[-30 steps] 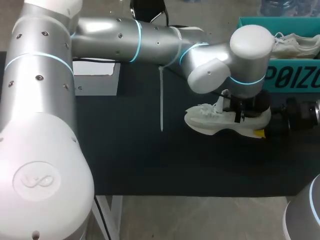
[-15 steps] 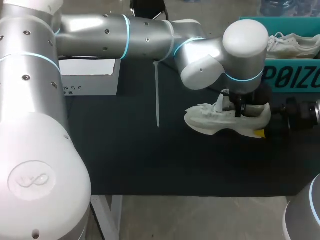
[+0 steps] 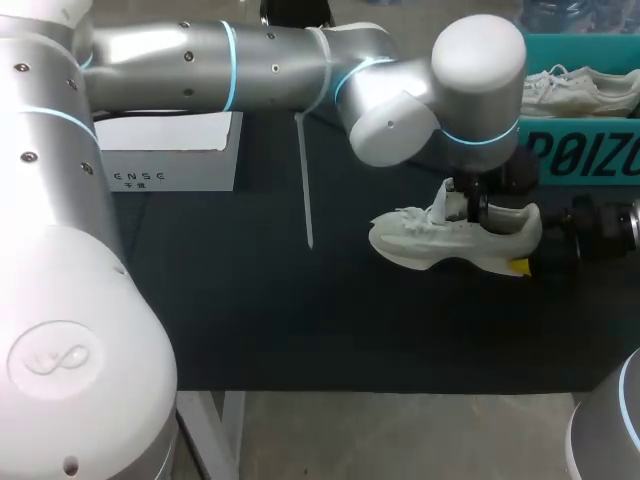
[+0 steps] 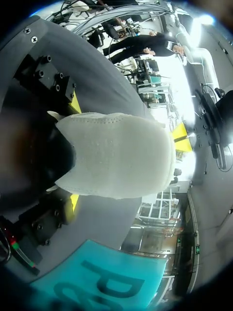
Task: Take the shoe out of the shoebox, open the shoe tongue, remove and reinsert the insole, then place the shoe into the shoebox
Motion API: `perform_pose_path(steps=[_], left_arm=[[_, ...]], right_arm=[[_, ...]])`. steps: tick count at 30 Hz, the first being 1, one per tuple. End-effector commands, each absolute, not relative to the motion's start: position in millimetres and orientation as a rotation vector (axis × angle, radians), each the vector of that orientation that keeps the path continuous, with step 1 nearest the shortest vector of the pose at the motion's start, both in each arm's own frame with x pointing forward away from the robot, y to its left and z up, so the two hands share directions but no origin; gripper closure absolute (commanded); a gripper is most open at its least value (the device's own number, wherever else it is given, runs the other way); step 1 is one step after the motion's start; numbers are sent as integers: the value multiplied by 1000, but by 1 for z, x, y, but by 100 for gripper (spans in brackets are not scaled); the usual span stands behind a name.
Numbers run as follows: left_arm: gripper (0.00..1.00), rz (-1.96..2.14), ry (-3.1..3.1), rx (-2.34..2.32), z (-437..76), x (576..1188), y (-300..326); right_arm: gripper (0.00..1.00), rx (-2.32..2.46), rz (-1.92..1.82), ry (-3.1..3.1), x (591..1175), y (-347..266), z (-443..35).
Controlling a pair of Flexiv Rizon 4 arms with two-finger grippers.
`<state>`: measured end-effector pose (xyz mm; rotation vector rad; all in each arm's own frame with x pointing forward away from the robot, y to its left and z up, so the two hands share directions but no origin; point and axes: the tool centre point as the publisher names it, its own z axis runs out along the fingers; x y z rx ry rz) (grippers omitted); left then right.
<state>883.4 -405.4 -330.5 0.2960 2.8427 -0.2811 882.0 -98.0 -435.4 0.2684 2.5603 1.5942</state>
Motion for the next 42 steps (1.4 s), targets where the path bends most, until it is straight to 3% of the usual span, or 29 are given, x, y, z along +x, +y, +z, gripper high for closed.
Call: perform_pose_path(steps=[1, 15, 19, 26, 42], left_arm=[[100, -258, 2924, 324, -337, 885, -414], [100, -162, 3090, 310, -373, 883, -426], [63, -147, 3094, 322, -378, 882, -428], [59, -138, 3090, 320, -381, 882, -427], [68, -99, 3093, 361, -415, 870, -420]], right_arm=[[100, 272, 1591, 2563, 880, -96, -449], [100, 272, 1591, 2563, 880, -96, -449], [100, 272, 1591, 2563, 880, -96, -449], [100, 272, 1591, 2563, 880, -96, -449], [100, 272, 1591, 2563, 880, -96, -449]])
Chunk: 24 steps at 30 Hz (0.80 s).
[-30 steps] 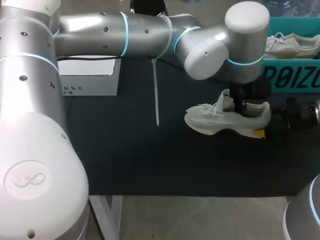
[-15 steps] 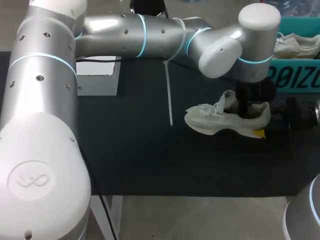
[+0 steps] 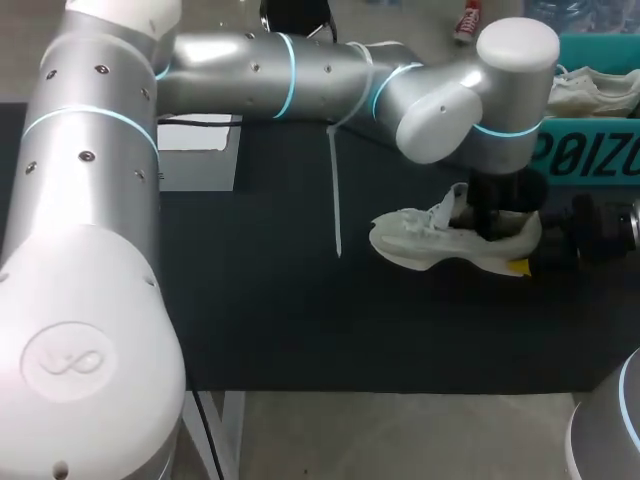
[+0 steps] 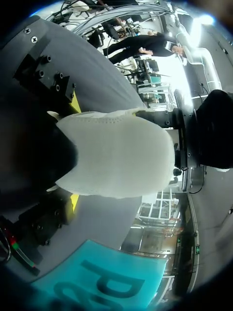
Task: Take the shoe out of the shoebox, open the shoe tongue, remove and reinsert the insole, then place the shoe into the shoebox
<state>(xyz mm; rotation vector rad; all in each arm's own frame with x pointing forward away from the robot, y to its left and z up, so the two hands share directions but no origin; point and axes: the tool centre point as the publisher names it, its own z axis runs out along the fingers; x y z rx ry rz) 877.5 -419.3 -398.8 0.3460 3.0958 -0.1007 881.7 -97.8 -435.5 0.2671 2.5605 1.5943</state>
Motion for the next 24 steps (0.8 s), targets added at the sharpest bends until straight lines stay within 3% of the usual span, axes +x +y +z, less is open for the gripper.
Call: perform_pose_path(steps=[1, 6, 7, 8, 24], left_arm=[[68, -94, 3094, 370, -421, 868, -420], [69, -56, 3095, 403, -449, 862, -418], [75, -54, 3092, 404, -452, 862, -419], [100, -61, 3091, 397, -453, 862, -419], [100, -139, 2979, 347, -427, 879, -422]], right_arm=[[100, 272, 1591, 2563, 880, -96, -449], [100, 272, 1591, 2563, 880, -96, -449], [100, 272, 1591, 2563, 880, -96, -449], [100, 272, 1591, 2563, 880, -96, -449], [100, 272, 1591, 2563, 880, -96, -449]])
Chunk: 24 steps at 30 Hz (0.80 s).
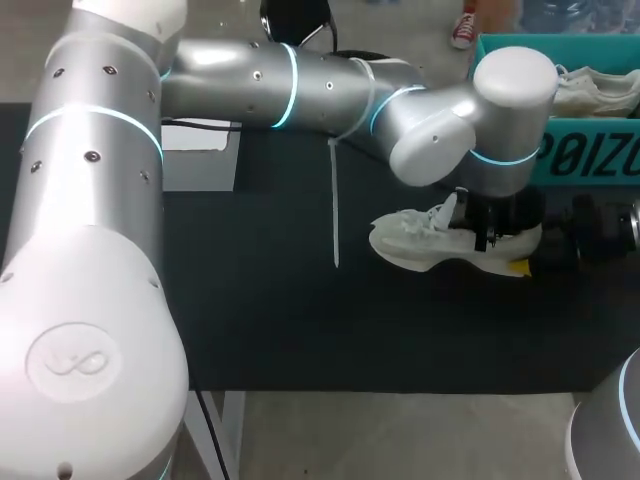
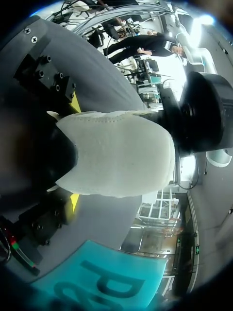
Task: Take the shoe out of the shoebox, open the shoe tongue, remove and reinsert the insole, then place the shoe into the shoebox
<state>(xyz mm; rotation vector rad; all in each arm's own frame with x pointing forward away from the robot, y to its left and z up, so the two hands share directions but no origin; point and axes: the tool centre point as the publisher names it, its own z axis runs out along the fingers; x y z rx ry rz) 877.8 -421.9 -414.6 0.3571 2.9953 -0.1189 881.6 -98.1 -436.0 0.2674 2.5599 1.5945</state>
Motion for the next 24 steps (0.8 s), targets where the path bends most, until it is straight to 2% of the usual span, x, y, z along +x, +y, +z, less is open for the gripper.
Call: perform_pose_path(steps=[1, 24], left_arm=[[100, -148, 2970, 337, -424, 880, -422], [100, -286, 2853, 255, -362, 896, -430]], right_arm=[[100, 272, 1591, 2563, 880, -96, -449], [100, 272, 1591, 2563, 880, -96, -449]])
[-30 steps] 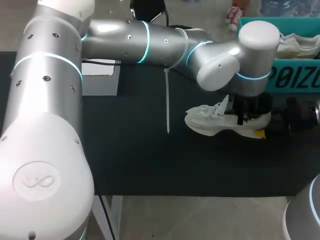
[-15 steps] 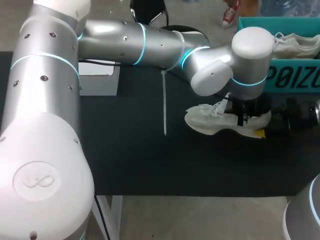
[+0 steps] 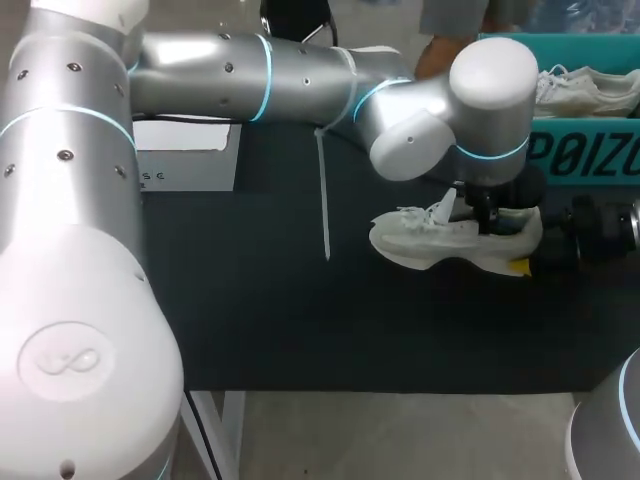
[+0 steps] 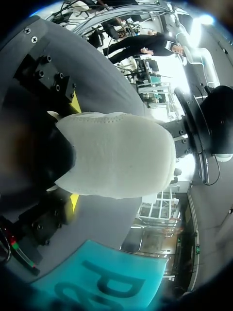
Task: Take the shoe out of the shoebox, open the shoe tongue, remove and reinsert the insole, then place the shoe into the shoebox
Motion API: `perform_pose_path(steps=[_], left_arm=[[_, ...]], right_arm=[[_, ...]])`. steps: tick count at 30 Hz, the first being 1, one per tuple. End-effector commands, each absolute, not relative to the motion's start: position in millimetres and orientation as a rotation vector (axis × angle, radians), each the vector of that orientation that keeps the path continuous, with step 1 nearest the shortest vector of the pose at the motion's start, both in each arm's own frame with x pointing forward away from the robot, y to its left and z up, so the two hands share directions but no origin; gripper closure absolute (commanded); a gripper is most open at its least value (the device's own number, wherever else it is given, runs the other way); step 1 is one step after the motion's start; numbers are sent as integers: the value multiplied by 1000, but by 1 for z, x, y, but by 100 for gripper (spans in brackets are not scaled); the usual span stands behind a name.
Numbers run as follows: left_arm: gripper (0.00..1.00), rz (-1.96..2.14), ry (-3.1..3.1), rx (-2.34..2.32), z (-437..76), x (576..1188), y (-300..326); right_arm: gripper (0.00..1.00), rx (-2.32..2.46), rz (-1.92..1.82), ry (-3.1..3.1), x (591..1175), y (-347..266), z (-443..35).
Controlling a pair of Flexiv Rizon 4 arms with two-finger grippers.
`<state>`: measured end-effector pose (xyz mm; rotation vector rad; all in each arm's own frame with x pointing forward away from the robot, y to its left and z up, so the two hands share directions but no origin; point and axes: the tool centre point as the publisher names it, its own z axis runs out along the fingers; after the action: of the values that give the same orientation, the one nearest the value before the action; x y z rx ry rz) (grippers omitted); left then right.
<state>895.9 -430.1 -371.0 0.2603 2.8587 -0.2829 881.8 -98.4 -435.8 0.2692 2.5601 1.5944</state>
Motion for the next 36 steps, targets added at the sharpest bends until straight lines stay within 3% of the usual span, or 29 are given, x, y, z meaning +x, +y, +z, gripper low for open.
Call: perform_pose_path(steps=[1, 22, 36], left_arm=[[100, -290, 2851, 252, -359, 897, -430], [100, -367, 2867, 132, -329, 909, -415], [100, -470, 2886, 240, -328, 875, -420]], right_arm=[[100, 272, 1591, 2563, 880, -96, -449], [100, 272, 1591, 2563, 880, -96, -449], [100, 272, 1591, 2563, 880, -96, -449]])
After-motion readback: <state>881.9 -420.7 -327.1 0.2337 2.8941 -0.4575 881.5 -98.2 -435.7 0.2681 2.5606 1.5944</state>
